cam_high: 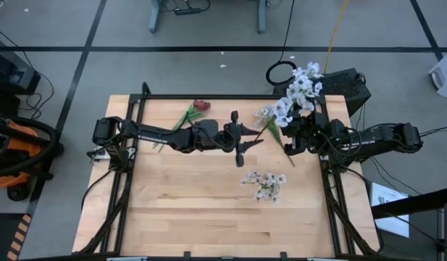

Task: Sort flowers into vase by color
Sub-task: Put the white flowers into the transparent vase

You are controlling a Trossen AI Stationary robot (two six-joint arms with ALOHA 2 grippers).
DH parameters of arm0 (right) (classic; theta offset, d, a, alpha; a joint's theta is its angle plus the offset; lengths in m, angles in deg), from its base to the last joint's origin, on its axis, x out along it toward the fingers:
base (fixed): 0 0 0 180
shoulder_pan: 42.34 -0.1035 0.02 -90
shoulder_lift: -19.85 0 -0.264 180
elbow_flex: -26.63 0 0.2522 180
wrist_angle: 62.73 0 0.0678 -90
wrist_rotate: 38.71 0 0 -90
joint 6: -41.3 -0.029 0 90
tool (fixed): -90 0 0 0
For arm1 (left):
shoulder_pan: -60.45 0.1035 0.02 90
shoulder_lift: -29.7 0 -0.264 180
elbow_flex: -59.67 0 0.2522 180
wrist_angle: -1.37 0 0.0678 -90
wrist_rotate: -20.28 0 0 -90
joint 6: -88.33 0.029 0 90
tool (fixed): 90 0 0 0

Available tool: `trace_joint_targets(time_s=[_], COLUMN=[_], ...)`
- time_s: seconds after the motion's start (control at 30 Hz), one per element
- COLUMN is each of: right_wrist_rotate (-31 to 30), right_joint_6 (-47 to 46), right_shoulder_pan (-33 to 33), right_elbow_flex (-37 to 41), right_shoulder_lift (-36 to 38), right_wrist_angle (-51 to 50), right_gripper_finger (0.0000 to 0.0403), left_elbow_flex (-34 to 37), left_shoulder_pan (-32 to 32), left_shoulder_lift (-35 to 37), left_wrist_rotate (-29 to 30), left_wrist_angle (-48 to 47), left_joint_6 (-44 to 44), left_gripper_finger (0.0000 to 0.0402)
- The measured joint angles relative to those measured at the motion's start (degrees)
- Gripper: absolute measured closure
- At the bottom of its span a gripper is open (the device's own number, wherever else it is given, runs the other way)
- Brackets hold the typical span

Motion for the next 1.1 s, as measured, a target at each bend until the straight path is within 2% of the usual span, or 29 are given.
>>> trace_joint_targets(time_s=[0.17, 0.37, 0.57, 0.83, 0.97, 1.1], right_wrist_rotate=[0.1, -0.3, -2.4, -4.5, -9.1, -9.0], right_joint_6=[0.0, -3.2, -6.6, -3.2, -0.8, 0.3], right_shoulder_pan=[0.0, 0.0, 0.0, 0.2, 0.2, 0.2], right_elbow_flex=[0.0, 0.0, 0.0, 0.0, 0.0, 0.0], right_shoulder_lift=[0.0, 0.5, 3.5, 11.9, 16.8, 19.8], right_wrist_angle=[-0.2, -2.0, -10.6, -29.5, -38.0, -43.9], right_gripper_finger=[0.0403, 0.0388, 0.0307, 0.0181, 0.014, 0.0119], left_elbow_flex=[0.0, 0.0, 0.0, 0.1, 0.1, 0.1], left_shoulder_pan=[0.5, 1.4, 1.7, 2.0, 2.0, 2.1], left_shoulder_lift=[0.0, 0.0, 0.1, 3.2, 5.3, 6.1], left_wrist_rotate=[0.6, 0.6, 0.6, 1.0, 1.4, 1.4], left_wrist_angle=[0.0, -1.4, -6.3, -15.8, -18.2, -19.4], left_joint_6=[-0.2, -1.5, -3.0, -3.0, -3.1, -5.5], left_gripper_finger=[0.0381, 0.0381, 0.0389, 0.039, 0.0391, 0.0386])
